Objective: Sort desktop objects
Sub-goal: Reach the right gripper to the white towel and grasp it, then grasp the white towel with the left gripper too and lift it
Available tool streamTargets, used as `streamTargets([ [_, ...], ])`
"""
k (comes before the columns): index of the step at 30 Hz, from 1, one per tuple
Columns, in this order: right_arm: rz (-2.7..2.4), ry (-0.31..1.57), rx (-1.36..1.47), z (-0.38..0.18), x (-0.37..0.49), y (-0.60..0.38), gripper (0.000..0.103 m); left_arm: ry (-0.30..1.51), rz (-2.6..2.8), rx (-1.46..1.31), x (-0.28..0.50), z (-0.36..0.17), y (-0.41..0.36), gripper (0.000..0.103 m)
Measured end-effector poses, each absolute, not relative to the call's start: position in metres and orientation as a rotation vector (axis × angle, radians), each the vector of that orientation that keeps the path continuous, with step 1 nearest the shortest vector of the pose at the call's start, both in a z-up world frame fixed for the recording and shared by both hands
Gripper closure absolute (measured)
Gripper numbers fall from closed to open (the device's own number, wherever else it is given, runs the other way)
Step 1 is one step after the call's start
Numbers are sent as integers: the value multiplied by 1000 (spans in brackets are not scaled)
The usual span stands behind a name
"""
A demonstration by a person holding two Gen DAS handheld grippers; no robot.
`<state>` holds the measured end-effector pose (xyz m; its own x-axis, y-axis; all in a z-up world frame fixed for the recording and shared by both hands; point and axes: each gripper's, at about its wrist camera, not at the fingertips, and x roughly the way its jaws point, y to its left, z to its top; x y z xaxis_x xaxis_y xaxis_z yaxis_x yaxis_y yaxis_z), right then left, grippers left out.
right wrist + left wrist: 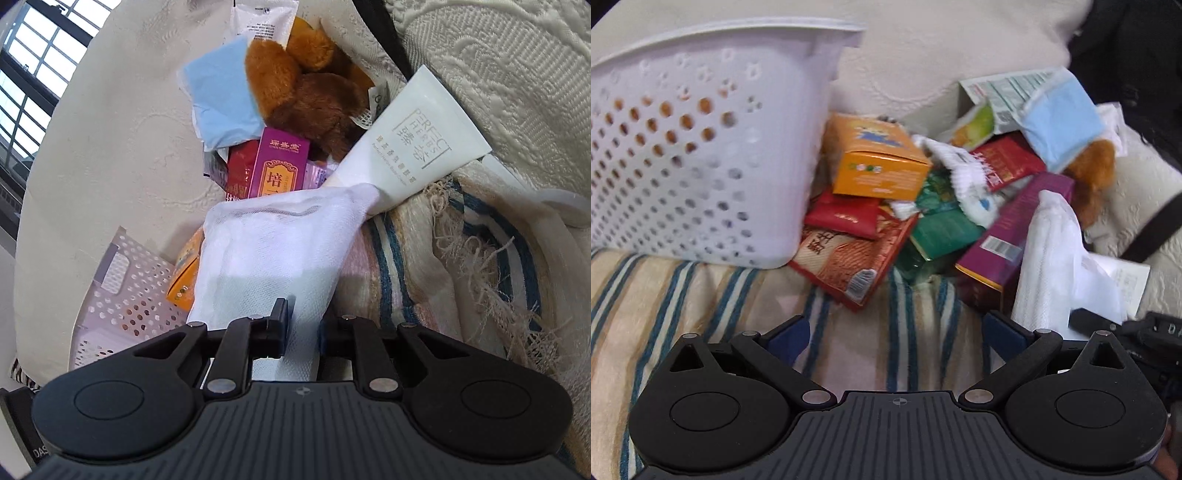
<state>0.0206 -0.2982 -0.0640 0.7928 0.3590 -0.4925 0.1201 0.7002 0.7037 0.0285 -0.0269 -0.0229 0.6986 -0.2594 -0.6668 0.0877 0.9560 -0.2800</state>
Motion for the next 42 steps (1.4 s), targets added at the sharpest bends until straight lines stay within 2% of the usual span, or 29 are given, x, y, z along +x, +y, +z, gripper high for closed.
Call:
streamTargets([
  [3,150,653,775,-63,20,-296,82,762,-245,-204,23,-22,-34,12],
  [5,150,648,771,-62,23,-294,82,704,-168,-120,19,-16,-37,9],
  [7,156,652,775,-63,24,-295,82,695,-129,-112,20,-15,-32,0],
  [12,155,659,779,-63,23,-296,82,775,-253,-252,25,-22,-20,0],
  [20,161,660,792,-64,24,-297,81,681,-328,-335,15,-4,-10,0],
  [24,161,660,791,-64,24,-296,81,752,-384,-241,22,-11,-33,0],
  [26,162,660,790,-64,25,-297,81,797,-404,-185,23,-20,-49,13],
  [29,161,659,786,-64,25,-297,81,748,-452,-159,14,-23,-61,58],
  [30,161,657,781,-64,25,-296,81,743,-471,-182,13,-21,-62,69],
  [34,177,604,722,-55,18,-288,80,694,-449,-203,7,-17,-58,76],
  [42,233,461,567,-30,0,-264,80,587,-404,-140,-8,2,-60,78],
])
